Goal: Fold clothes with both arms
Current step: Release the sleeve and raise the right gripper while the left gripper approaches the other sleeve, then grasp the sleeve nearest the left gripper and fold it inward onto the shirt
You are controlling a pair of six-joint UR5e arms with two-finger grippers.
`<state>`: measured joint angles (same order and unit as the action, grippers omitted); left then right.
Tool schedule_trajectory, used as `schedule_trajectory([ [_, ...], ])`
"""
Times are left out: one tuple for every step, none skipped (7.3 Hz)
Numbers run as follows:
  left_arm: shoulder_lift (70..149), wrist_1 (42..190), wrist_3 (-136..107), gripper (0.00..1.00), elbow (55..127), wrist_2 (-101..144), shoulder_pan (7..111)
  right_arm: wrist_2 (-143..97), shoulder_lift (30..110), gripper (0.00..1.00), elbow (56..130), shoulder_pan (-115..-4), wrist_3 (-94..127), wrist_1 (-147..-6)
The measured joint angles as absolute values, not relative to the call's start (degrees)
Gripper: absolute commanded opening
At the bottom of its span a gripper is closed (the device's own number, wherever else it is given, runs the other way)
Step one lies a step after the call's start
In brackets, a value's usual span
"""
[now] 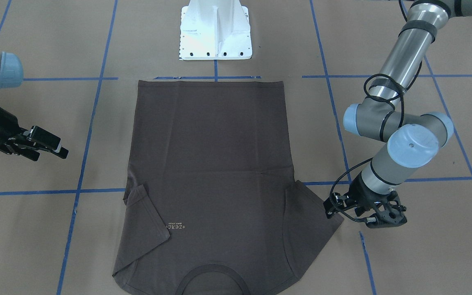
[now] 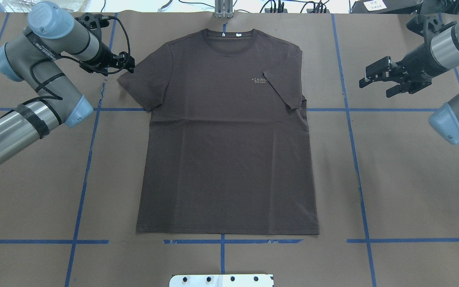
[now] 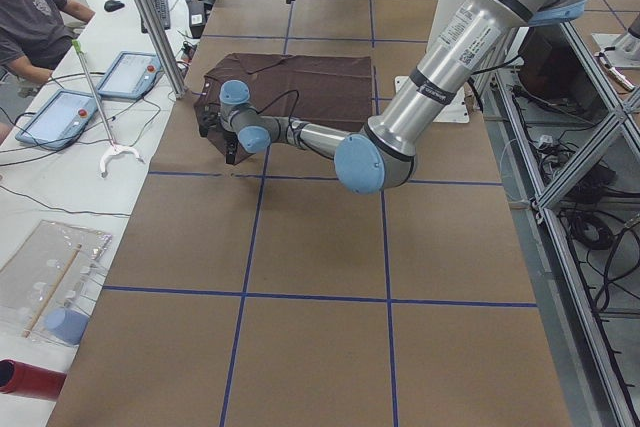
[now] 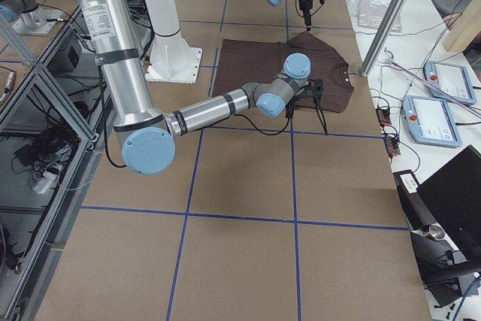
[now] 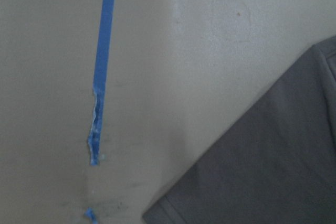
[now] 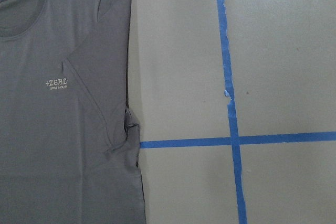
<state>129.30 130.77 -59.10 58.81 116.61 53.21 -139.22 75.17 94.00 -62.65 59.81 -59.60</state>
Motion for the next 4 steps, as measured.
schedule_trajectory([
  [129.80, 131.39, -59.14, 0.85, 57.68, 116.16, 52.99, -139.26, 75.38, 1.00, 94.05, -62.76, 59.59, -59.55],
  [130.03, 131.67, -59.14, 0.82, 57.07, 115.88, 52.62, -139.19, 75.65, 1.00, 94.17, -62.83, 59.62, -59.50],
  [130.12, 131.75, -59.19, 0.68, 56.65, 115.16, 52.08, -139.05, 75.85, 1.00, 94.25, -62.83, 59.67, -59.47],
  [130.14, 131.76, -59.27, 0.51, 56.38, 114.28, 51.65, -139.02, 75.89, 1.00, 94.27, -62.87, 59.75, -59.47],
])
